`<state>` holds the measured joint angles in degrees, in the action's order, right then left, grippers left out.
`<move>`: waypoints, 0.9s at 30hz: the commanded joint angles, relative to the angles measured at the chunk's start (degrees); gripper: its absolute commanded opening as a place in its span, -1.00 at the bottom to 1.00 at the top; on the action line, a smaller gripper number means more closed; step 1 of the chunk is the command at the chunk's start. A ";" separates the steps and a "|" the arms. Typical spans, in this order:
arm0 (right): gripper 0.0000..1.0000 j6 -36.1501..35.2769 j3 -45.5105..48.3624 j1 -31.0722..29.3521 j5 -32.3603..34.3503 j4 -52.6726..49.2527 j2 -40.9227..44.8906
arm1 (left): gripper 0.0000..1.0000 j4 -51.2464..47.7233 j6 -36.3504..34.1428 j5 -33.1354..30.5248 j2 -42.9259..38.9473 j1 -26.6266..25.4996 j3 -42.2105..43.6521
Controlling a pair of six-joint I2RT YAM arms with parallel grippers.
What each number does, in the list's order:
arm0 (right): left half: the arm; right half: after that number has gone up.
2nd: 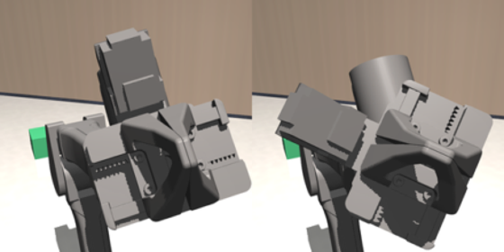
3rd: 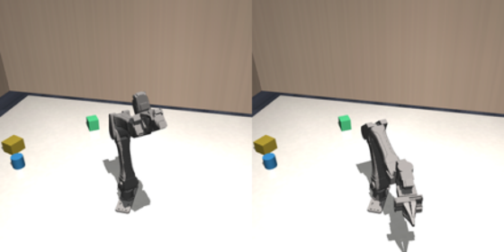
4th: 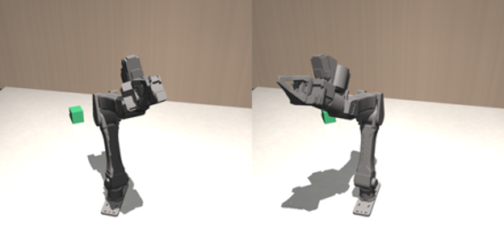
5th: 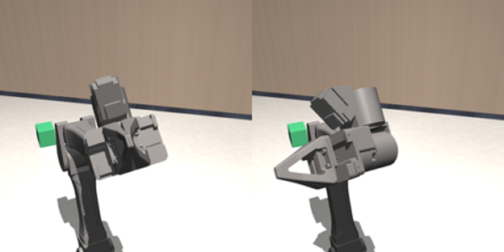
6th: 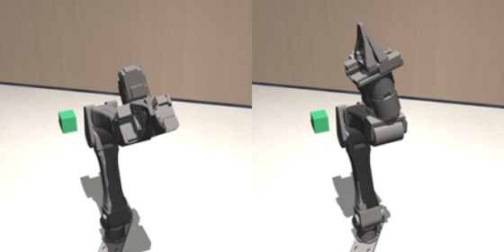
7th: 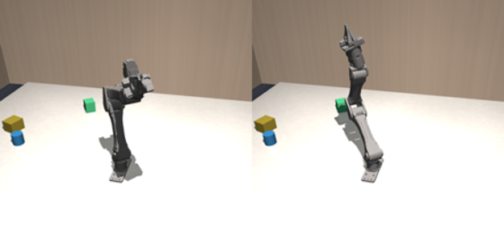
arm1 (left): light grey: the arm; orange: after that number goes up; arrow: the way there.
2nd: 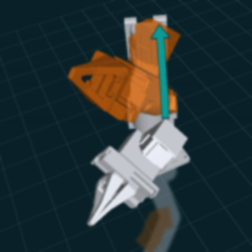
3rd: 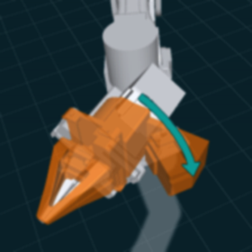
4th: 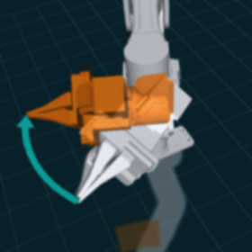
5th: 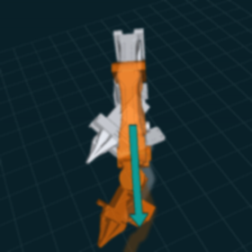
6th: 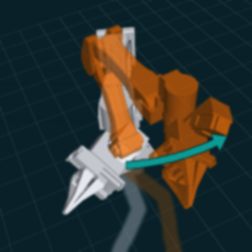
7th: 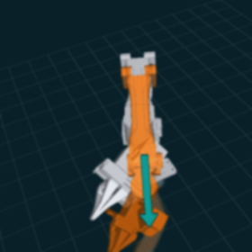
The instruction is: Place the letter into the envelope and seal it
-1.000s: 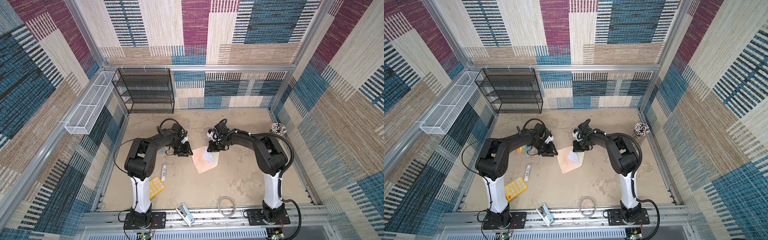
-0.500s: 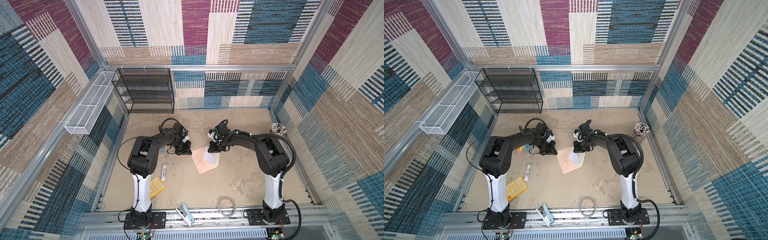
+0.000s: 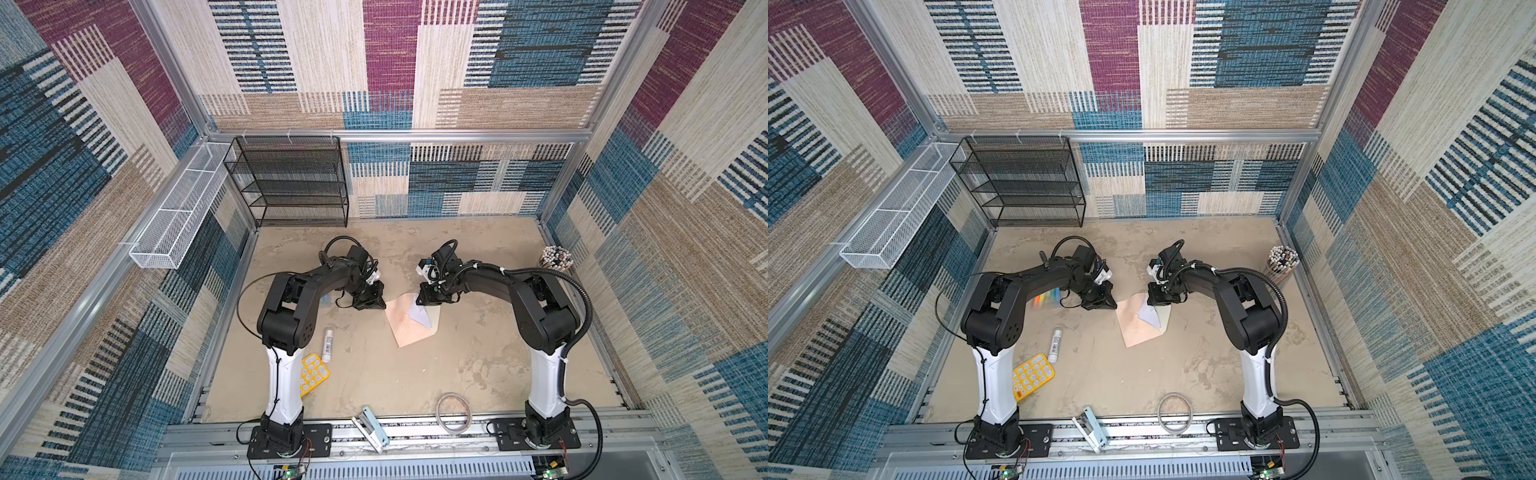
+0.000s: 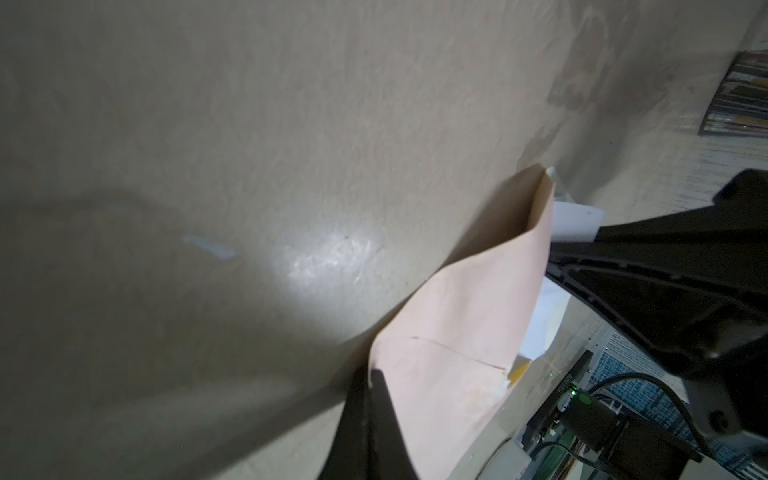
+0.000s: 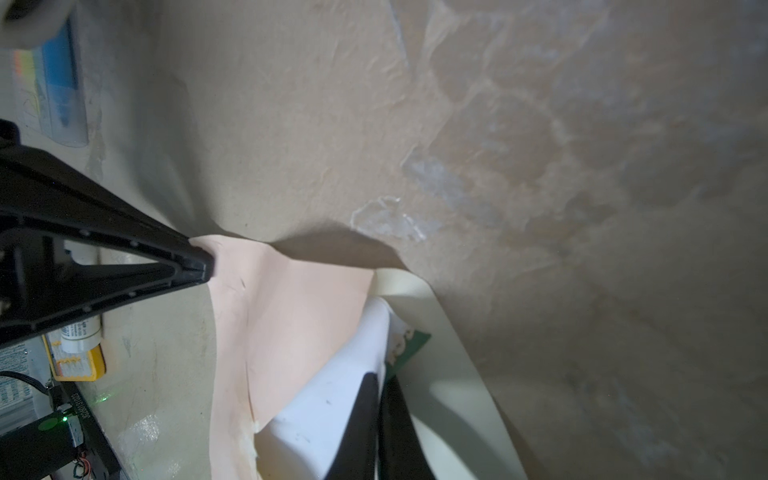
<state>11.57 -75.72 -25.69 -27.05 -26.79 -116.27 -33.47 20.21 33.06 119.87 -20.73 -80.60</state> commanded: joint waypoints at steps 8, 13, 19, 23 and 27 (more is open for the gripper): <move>-0.84 -0.46 -1.53 -0.17 3.80 -3.29 0.44 | -1.00 -2.03 -1.23 -5.01 -1.53 -0.16 -0.06; -0.84 -0.17 -2.50 -0.23 7.43 -6.03 0.62 | -1.00 -2.12 -1.24 -5.06 -2.80 -0.18 0.10; -0.82 -0.19 -1.37 -0.54 4.75 -4.74 0.87 | -1.00 -2.01 -1.37 -3.23 -1.62 -0.49 -0.68; -0.82 -0.59 -1.60 -1.00 3.01 -3.74 0.40 | -1.00 -2.03 -1.40 -2.65 -0.99 -0.64 -1.28; -0.82 -0.98 -2.05 -1.22 1.70 -3.10 0.08 | -1.00 -2.03 -1.43 -2.55 -0.78 -0.65 -1.51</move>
<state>11.38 -77.30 -26.68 -23.70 -31.07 -115.87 -35.00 20.12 29.45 118.85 -21.41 -81.65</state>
